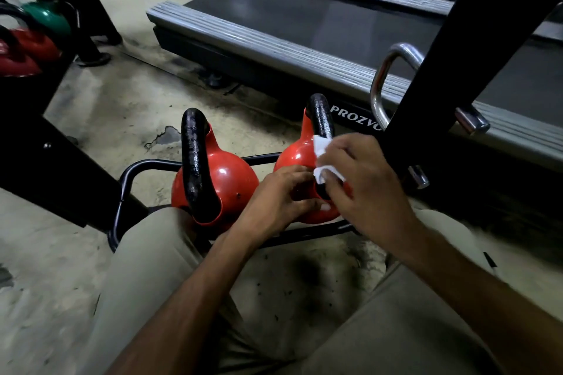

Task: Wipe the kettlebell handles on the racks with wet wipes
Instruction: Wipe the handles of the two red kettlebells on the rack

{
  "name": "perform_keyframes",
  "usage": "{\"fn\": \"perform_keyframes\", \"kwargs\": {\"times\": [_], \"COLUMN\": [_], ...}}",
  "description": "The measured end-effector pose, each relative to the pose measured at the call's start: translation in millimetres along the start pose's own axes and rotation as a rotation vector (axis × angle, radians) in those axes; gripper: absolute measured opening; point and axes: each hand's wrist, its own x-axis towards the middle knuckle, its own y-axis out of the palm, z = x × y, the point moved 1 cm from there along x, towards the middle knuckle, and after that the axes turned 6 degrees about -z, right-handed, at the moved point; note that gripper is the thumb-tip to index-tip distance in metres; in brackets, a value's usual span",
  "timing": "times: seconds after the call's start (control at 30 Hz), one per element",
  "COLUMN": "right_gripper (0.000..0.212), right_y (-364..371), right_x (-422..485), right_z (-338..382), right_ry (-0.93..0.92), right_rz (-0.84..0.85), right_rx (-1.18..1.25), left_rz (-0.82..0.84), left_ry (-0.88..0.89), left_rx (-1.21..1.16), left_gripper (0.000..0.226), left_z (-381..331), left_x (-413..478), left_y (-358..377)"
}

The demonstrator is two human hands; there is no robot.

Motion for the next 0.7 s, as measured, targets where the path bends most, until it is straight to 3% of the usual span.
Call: {"fn": "perform_keyframes", "kwargs": {"times": [0.07, 0.2, 0.27, 0.37, 0.5, 0.63, 0.7], "right_gripper": [0.019, 0.038, 0.037, 0.026, 0.017, 0.017, 0.013], "right_y": [9.7, 27.0, 22.9, 6.1, -6.7, 0.4, 11.5], "right_x": [18.8, 35.1, 32.5, 20.6, -13.8, -36.0, -33.6], "right_z": [-2.2, -0.1, -0.9, 2.1, -3.5, -8.0, -11.4], "right_ry": [-0.222, -0.445, -0.498, -0.497, -0.274, 0.329, 0.566], "right_rz": [0.155, 0.459, 0.452, 0.291, 0.064, -0.134, -0.128], "right_rx": [-0.288, -0.608, -0.635, -0.533, -0.234, 0.180, 0.420], "left_rz": [-0.010, -0.056, -0.058, -0.044, -0.028, -0.033, -0.032], "left_ry": [-0.012, -0.007, 0.009, 0.038, 0.026, 0.002, -0.001], "left_rx": [-0.013, -0.027, -0.033, -0.004, -0.012, -0.003, 0.009], "left_gripper": [0.025, 0.026, 0.026, 0.026, 0.041, 0.054, 0.055], "left_z": [-0.1, 1.5, -0.1, 2.9, 4.3, 4.0, 4.2], "left_x": [-0.5, -1.3, -2.3, -1.9, -1.0, -0.6, 0.0], "left_y": [0.2, 2.0, 2.6, 4.3, 2.6, 2.1, 1.3]}}
